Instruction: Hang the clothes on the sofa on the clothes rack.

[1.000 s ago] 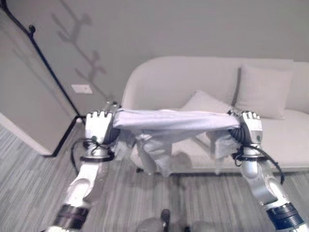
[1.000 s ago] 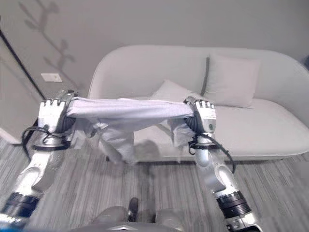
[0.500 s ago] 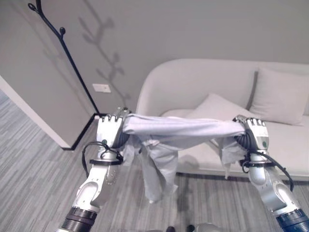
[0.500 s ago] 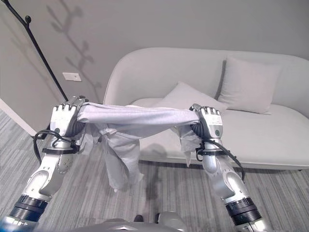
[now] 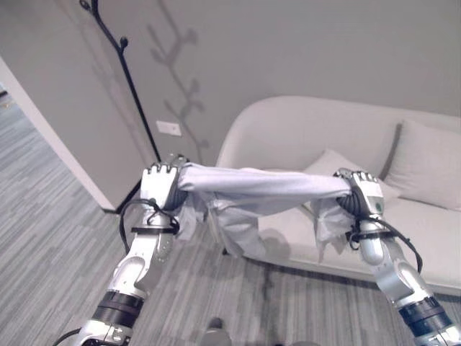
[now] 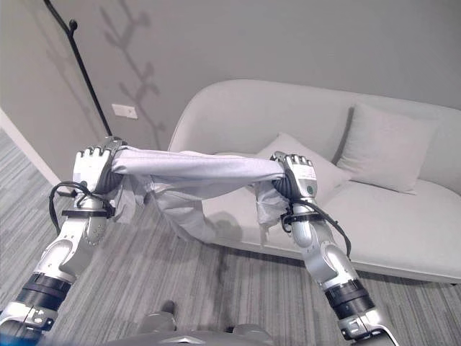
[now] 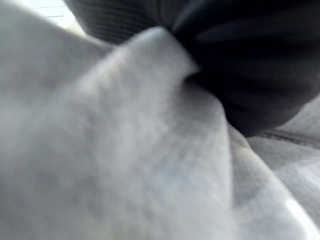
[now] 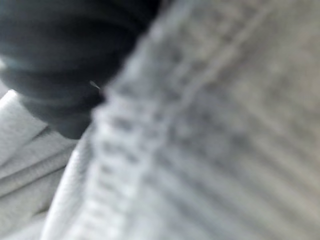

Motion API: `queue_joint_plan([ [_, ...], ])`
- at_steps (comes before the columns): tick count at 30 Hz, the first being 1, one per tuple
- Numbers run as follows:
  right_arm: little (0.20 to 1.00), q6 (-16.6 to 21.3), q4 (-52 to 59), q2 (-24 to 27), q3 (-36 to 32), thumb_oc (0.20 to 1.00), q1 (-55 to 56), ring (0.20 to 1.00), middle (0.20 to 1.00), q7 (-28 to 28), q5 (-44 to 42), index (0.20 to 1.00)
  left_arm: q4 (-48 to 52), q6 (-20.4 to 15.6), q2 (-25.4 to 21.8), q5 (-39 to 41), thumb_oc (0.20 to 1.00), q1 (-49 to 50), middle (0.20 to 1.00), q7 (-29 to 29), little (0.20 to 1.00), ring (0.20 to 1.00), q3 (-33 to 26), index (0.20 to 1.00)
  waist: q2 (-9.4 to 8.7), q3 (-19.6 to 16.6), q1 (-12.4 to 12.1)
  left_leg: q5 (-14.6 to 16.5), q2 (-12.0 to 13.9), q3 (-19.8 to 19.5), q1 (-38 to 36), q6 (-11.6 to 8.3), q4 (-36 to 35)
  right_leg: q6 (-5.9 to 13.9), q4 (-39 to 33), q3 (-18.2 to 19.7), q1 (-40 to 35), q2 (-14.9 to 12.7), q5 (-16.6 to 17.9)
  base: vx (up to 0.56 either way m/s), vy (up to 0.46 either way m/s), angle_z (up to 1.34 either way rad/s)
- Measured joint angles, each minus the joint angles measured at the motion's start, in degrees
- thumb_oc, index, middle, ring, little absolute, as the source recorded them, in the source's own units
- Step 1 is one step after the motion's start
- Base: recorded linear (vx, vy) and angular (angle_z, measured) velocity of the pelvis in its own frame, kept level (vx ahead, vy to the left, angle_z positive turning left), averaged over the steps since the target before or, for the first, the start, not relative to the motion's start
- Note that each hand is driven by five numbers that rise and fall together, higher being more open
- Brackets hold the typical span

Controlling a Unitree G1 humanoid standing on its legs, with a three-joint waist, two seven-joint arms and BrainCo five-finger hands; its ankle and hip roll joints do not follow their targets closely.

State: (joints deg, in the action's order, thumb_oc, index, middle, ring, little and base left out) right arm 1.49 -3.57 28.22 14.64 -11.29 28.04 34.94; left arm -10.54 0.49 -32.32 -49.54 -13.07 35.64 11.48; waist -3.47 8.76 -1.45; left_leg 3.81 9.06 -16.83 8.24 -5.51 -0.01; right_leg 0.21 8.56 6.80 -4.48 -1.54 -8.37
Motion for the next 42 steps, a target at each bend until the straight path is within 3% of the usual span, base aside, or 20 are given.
queue_joint_plan([
  [4,0.2,0.4,-0.7,1.1,-0.1,0.2,0.1,0.2,0.2,0.3,0.0,0.2,-0.2,0.0,0.6,0.1,0.2,0.0,0.2,0.2,0.2,0.2,0.3,0.2,4.17,1.1,-1.6,-1.7,-2.4,-2.3,-2.0,0.72,2.1,5.86,-1.0,3.5,-3.9,-3.8,-1.8,0.2,0.518,-0.48],
  [5,0.2,0.0,-0.5,0.5,0.7,0.2,1.2,0.2,0.2,0.2,0.0,0.2,-0.2,0.1,0.7,0.1,0.2,-0.1,0.2,0.2,0.2,0.2,0.5,0.2,2.72,1.1,-2.0,-4.7,-6.6,0.9,-1.4,0.1,6.5,4.98,-0.5,5.2,-4.7,-7.2,-3.4,0.15,0.361,-0.38],
  [7,0.2,-0.1,0.3,0.5,1.1,0.2,1.5,0.2,0.2,-0.1,0.1,0.2,-0.3,0.2,0.5,0.1,0.2,-1.1,0.2,0.2,0.2,0.2,0.6,0.2,1.06,1.7,-1.8,-4.4,-11.5,2.2,0.9,0.64,13.1,4.76,0.5,6.8,-5.1,-11.3,-3.8,0.2,0.512,-0.21],
  [8,0.2,-0.3,0.7,-1.1,1.0,0.2,2.5,0.2,0.2,-0.8,0.1,0.2,-0.4,0.3,0.3,0.1,0.2,-1.2,0.2,0.1,0.2,0.2,0.6,0.2,-0.35,1.7,-1.1,-3.2,-14.4,3.7,1.2,3.47,14.8,4.58,3.6,7.1,-4.5,-13.9,-2.9,0.18,0.491,-0.12],
  [10,0.2,-0.6,1.0,-2.7,1.2,0.2,2.8,0.2,0.2,-1.3,0.7,0.2,-0.4,0.3,-0.7,0.0,0.2,-0.7,0.2,0.0,0.2,0.2,0.5,0.2,-1.07,1.8,-0.8,-3.1,-16.1,5.7,-0.4,5.62,14.5,4.8,8.4,9.4,-2.3,-15.1,0.0,0.13,0.467,-0.3],
  [13,0.2,-0.9,1.8,-4.4,1.8,0.2,2.7,0.2,0.2,-2.1,1.2,0.2,1.2,1.4,-1.9,-0.1,0.2,1.0,0.2,-0.1,0.2,0.2,-1.3,0.2,-0.36,2.0,-2.0,-2.5,-16.9,10.4,-4.2,8.72,13.6,6.26,19.3,5.6,2.4,-18.0,2.3,0.07,0.386,-0.63],
  [15,0.2,-1.2,2.3,-4.6,2.2,0.2,2.4,0.2,0.2,-2.4,1.2,0.2,3.0,1.5,-2.8,-0.2,0.2,1.5,0.2,-0.1,0.2,0.2,-1.9,0.2,0.59,2.0,-3.5,-2.1,-17.3,12.8,-5.8,10.32,13.3,4.64,19.4,-3.5,2.7,-21.7,4.7,0.07,0.241,-0.5],
  [17,0.2,-1.2,2.6,-3.7,1.9,0.2,2.5,0.2,0.2,-3.2,1.2,0.2,4.5,1.5,-2.3,-0.4,0.2,2.9,0.2,-0.2,0.2,0.2,-3.0,0.2,2.07,2.1,-3.2,-2.2,-17.3,12.7,-7.6,12.09,10.9,7.24,19.7,-5.1,2.6,-18.2,2.2,0.08,0.166,-0.09],
  [19,0.2,-1.1,3.0,-3.5,1.8,0.2,2.6,0.2,0.2,-3.3,1.3,0.2,5.2,1.5,-2.5,-0.7,0.2,4.8,0.2,-0.6,0.2,0.2,-3.5,0.2,2.44,1.6,-2.7,-3.2,-17.2,11.4,-9.1,10.7,7.8,6.11,19.7,-6.3,2.4,-14.1,-0.8,0.11,0.198,-0.05],
  [21,0.2,-1.2,3.4,-2.8,2.9,0.2,1.2,0.2,0.2,-3.2,2.0,0.2,4.8,1.4,-1.4,-0.6,0.2,6.3,0.2,-0.9,0.2,0.2,-4.6,0.2,2.9,1.0,-3.4,-5.5,-17.1,10.8,-10.4,10.36,4.5,7.61,19.2,-6.4,5.4,-6.2,-4.9,0.1,0.138,-0.27],
  [24,0.2,-0.8,3.1,-1.4,4.1,0.2,0.4,0.2,0.2,-3.1,3.7,0.2,2.2,1.4,-1.2,-0.6,0.2,6.6,0.2,-1.3,0.2,0.2,-3.9,0.2,1.54,0.3,-2.0,-5.6,-17.4,11.4,-10.5,10.12,1.8,3.42,14.2,-9.3,9.2,1.8,-4.0,0.07,0.023,0.11],
  [26,0.2,-1.0,2.4,-0.7,4.1,0.2,0.3,0.2,0.2,-2.9,3.9,0.2,1.7,1.4,-0.9,-0.6,0.2,6.6,0.2,-1.9,0.2,0.2,-2.5,0.2,1.35,0.1,-1.2,-5.2,-18.1,11.6,-10.7,9.61,1.7,0.4,11.1,-9.2,8.4,2.7,-2.0,0.13,-0.042,0.45],
  [27,0.2,-1.2,1.6,-0.3,4.2,0.2,0.4,0.2,0.2,-2.9,3.9,0.2,1.7,1.4,0.3,-0.6,0.2,6.8,0.2,-2.3,0.2,0.2,-2.4,0.2,1.27,0.1,-1.1,-3.5,-18.4,11.7,-11.4,7.04,1.8,-1.53,9.1,-9.4,6.9,2.4,-0.7,0.17,-0.069,0.39],
  [28,0.2,-1.2,1.0,-0.4,4.2,0.2,0.4,0.2,0.2,-2.9,3.9,0.2,1.9,1.3,0.6,-0.6,0.2,6.9,0.2,-2.4,0.2,0.2,-2.3,0.2,0.22,0.0,-1.0,-1.9,-18.8,12.6,-11.4,5.88,3.2,-1.94,7.9,-9.8,6.7,1.0,1.0,0.17,-0.063,0.3],
  [29,0.2,-1.2,0.9,-0.4,4.2,0.2,0.1,0.2,0.2,-2.9,3.8,0.2,2.1,1.3,0.5,-0.6,0.2,6.8,0.2,-2.4,0.2,0.2,-2.4,0.2,-0.28,0.4,-1.5,-1.0,-18.5,13.1,-10.2,8.72,7.4,-2.16,9.2,-10.5,6.9,0.4,1.3,0.1,-0.047,0.1],
  [31,0.2,-0.8,0.9,-0.1,4.4,0.2,0.7,0.2,0.2,-3.1,3.8,0.2,2.3,1.3,0.9,-0.6,0.2,7.6,0.2,-2.9,0.2,0.2,-2.4,0.2,0.36,-0.4,-2.7,-0.9,-17.0,14.7,-10.4,9.24,8.0,-2.01,12.0,-10.2,7.4,1.4,-0.5,0.0,-0.017,-0.05],
  [33,0.2,-0.4,0.9,0.1,4.4,0.2,-0.2,0.2,0.2,-3.0,3.8,0.2,2.7,1.3,0.6,-0.3,0.2,8.2,0.2,-3.1,0.2,0.2,-2.3,0.2,0.29,-0.5,-3.1,-0.8,-16.6,15.6,-9.8,7.51,9.9,-2.43,12.9,-9.8,7.5,1.7,-1.2,0.04,0.038,-0.12],
  [34,0.2,-0.2,0.8,0.4,4.6,0.2,-0.9,0.2,0.2,-3.0,3.8,0.2,2.7,1.3,0.6,-0.2,0.2,8.5,0.2,-3.3,0.2,0.2,-2.0,0.2,0.52,-0.4,-3.5,2.1,-16.1,15.9,-7.5,3.02,15.8,-3.33,12.8,-9.3,7.2,1.9,-1.5,0.06,0.063,-0.13],
  [37,0.2,-0.5,0.6,1.1,5.0,0.2,-1.1,0.2,0.2,-3.0,3.8,0.2,2.6,0.9,0.7,-0.2,0.2,7.9,0.2,-3.3,0.2,0.2,-1.0,0.2,0.93,-0.1,-3.2,3.4,-15.3,14.5,-2.1,3.61,24.3,-4.8,11.0,-9.5,7.1,1.1,-0.8,0.03,0.094,-0.03],
  [42,0.2,-0.7,0.6,1.1,5.9,0.2,-3.3,0.2,0.2,-2.7,3.4,0.2,2.6,-0.4,0.8,-0.2,0.2,7.4,0.2,-3.2,0.2,0.2,-0.3,0.2,0.1,-0.4,-3.5,2.2,-7.2,7.5,-4.4,3.28,11.2,-3.04,5.0,-7.3,5.4,0.2,1.8,0.07,0.137,-0.17],
])
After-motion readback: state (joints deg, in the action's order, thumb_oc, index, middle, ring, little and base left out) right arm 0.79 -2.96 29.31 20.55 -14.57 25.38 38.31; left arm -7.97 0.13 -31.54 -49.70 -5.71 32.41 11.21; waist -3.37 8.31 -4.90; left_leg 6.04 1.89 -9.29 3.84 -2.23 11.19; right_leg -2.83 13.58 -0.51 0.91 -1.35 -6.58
